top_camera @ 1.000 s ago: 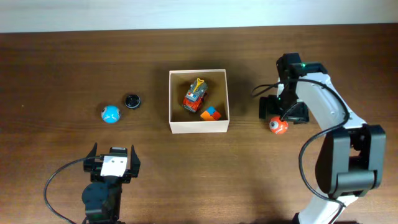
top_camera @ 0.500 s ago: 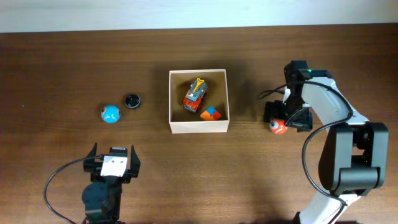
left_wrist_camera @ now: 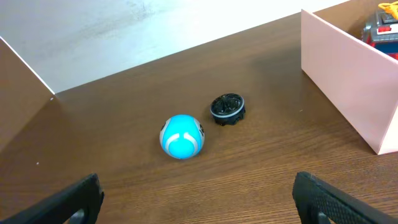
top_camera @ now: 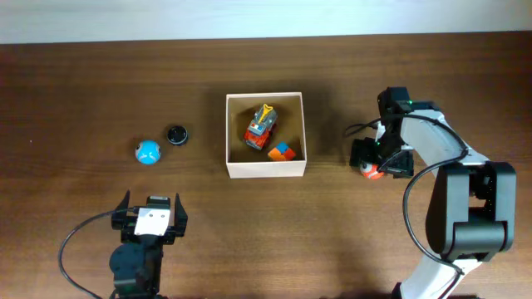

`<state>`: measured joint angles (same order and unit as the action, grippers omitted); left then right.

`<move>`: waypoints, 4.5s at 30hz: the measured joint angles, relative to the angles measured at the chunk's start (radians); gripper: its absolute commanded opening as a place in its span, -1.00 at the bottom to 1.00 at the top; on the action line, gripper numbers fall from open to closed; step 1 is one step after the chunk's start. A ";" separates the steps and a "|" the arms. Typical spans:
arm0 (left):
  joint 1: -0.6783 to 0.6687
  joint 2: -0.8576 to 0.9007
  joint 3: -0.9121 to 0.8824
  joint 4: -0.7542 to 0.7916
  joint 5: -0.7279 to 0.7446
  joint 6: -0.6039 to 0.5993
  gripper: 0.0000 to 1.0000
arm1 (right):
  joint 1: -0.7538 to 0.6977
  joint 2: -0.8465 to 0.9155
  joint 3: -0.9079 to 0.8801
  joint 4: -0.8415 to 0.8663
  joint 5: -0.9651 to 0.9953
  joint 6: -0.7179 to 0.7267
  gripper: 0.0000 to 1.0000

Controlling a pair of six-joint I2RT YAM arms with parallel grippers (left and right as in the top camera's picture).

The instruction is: Pack container

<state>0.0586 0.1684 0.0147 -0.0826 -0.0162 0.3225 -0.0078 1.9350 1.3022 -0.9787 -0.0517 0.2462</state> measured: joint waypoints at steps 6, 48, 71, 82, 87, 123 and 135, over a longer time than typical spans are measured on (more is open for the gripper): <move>0.000 0.000 0.000 0.000 0.000 0.000 0.99 | 0.000 0.000 0.000 0.036 -0.002 -0.008 0.32; 0.000 0.000 0.000 0.000 0.000 0.000 0.99 | 0.448 0.112 0.704 -0.231 -0.027 0.045 0.16; 0.000 0.000 0.000 0.000 0.000 0.000 0.99 | 0.373 0.154 0.826 -0.346 -0.027 0.060 0.98; 0.000 0.000 0.000 0.000 0.000 0.000 0.98 | 0.141 0.102 1.143 -0.714 0.098 0.036 0.97; 0.000 0.000 0.000 0.000 0.000 0.000 0.99 | 0.155 -0.025 1.130 -0.713 0.101 0.006 0.97; 0.000 0.000 0.000 0.000 0.000 0.000 0.99 | -0.236 -0.597 0.038 -0.232 0.013 -0.210 0.98; 0.000 0.000 0.000 0.000 0.000 0.000 0.99 | -0.260 -0.578 -0.150 -0.036 0.024 -0.168 0.97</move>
<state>0.0586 0.1684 0.0147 -0.0826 -0.0162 0.3225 -0.2680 1.3567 1.1526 -1.0145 -0.0277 0.0780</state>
